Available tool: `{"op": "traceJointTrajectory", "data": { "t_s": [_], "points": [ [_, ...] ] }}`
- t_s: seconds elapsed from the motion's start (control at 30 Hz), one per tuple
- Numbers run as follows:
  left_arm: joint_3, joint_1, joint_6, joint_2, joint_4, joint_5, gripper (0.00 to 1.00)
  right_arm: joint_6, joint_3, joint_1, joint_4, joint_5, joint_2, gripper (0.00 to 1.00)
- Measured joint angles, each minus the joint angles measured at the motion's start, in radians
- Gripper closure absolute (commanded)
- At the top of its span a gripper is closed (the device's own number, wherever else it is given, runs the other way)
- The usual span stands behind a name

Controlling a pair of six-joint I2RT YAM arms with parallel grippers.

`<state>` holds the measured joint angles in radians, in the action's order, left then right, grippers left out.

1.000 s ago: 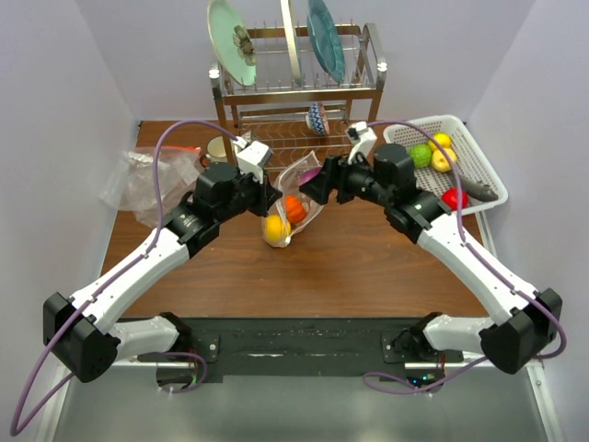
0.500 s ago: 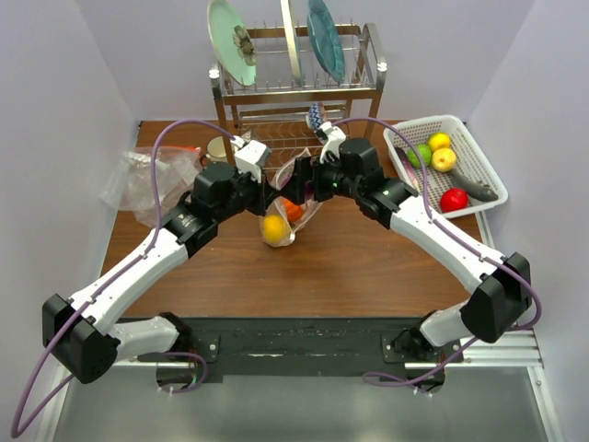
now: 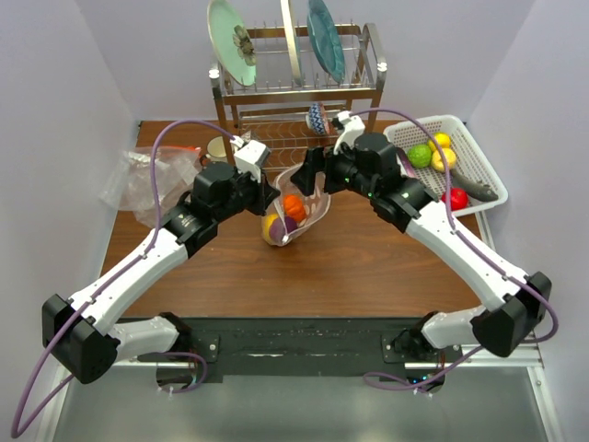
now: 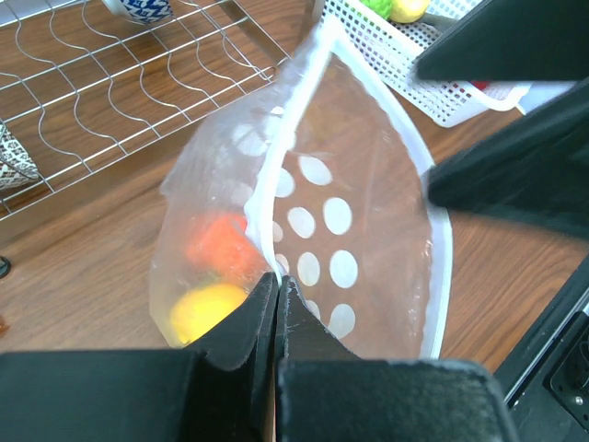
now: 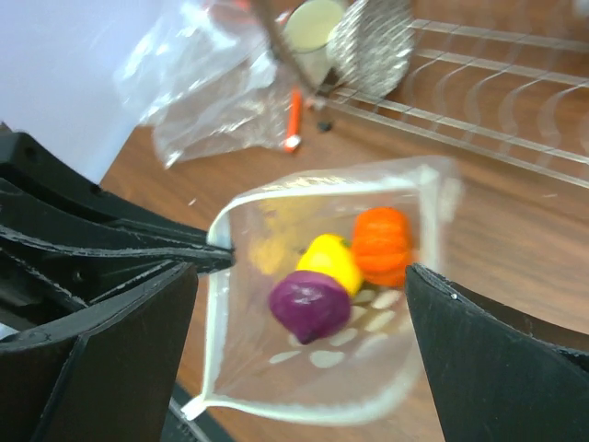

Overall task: Place the food in the zip-top bag and seal the zipper
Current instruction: Pick up the fake fruit from the bin.

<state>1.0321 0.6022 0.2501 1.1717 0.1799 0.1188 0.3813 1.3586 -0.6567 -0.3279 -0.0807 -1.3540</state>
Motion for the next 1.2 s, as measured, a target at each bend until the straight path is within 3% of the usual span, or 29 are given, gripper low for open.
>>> {"op": "traceJointTrajectory", "data": {
  "t_s": [0.27,0.8,1.0,1.2],
  "points": [
    [0.0,0.0,0.0,0.0,0.0,0.0,1.0,-0.05,0.054,0.044,-0.098,0.271,0.081,0.01],
    [0.0,0.0,0.0,0.0,0.0,0.0,1.0,-0.06,0.014,0.441,-0.166,0.3,0.092,0.01],
    [0.0,0.0,0.0,0.0,0.0,0.0,1.0,-0.033,-0.021,0.596,-0.161,0.272,0.022,0.01],
    [0.0,0.0,0.0,0.0,0.0,0.001,1.0,-0.015,0.018,0.647,-0.217,0.307,-0.113,0.01]
  ]
}}
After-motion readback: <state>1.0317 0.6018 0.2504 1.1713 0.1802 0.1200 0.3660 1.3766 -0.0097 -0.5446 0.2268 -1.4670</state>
